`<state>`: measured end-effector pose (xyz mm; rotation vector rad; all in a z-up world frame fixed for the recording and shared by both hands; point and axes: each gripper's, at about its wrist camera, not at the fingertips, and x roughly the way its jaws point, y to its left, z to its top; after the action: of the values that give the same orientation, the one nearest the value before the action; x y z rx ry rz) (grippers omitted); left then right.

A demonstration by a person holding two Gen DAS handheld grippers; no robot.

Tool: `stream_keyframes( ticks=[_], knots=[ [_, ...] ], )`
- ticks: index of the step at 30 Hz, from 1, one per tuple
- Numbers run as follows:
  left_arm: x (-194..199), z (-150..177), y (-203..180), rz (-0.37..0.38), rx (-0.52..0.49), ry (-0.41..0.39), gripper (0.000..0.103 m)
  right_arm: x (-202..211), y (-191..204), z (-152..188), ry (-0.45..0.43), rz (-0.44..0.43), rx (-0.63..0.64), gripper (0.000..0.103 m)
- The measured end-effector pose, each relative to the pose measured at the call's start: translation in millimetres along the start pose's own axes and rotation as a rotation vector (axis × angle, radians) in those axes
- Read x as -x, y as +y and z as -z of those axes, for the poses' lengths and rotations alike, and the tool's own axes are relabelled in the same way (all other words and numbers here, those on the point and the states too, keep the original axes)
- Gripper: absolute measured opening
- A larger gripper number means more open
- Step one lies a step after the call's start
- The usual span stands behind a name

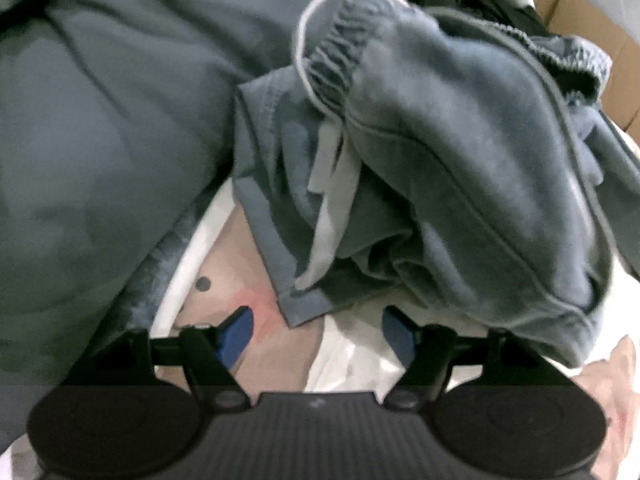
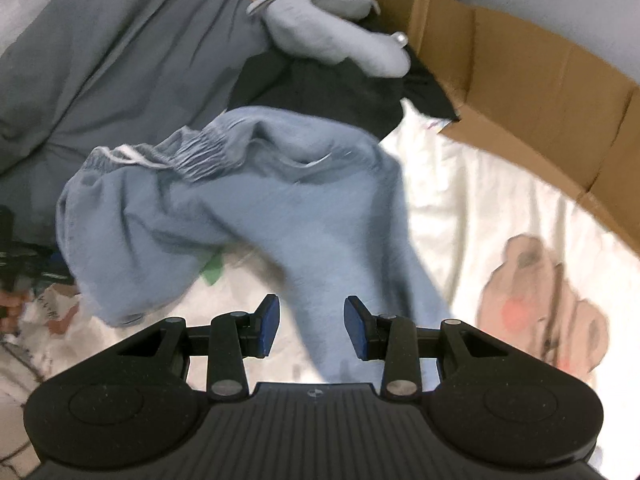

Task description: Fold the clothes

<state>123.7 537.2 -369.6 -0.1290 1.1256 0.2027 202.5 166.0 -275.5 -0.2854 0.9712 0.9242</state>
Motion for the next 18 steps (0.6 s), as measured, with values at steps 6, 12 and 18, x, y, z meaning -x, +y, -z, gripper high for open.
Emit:
stream_keyframes(
  ticks=[6,12,18],
  knots=[
    [-10,4,-2,-0.013,-0.031,-0.043,0.068,-24,47,18,0.045,-0.122,0.024,0.043],
    [-9,4,0,0.012,-0.044,-0.095,0.061,-50,98,33,0.072,-0.200,0.062,0.047],
    [-5,7,2,0.045,-0.066,-0.124,0.040,-72,133,40,0.120,-0.281,0.063,0.052]
  ],
)
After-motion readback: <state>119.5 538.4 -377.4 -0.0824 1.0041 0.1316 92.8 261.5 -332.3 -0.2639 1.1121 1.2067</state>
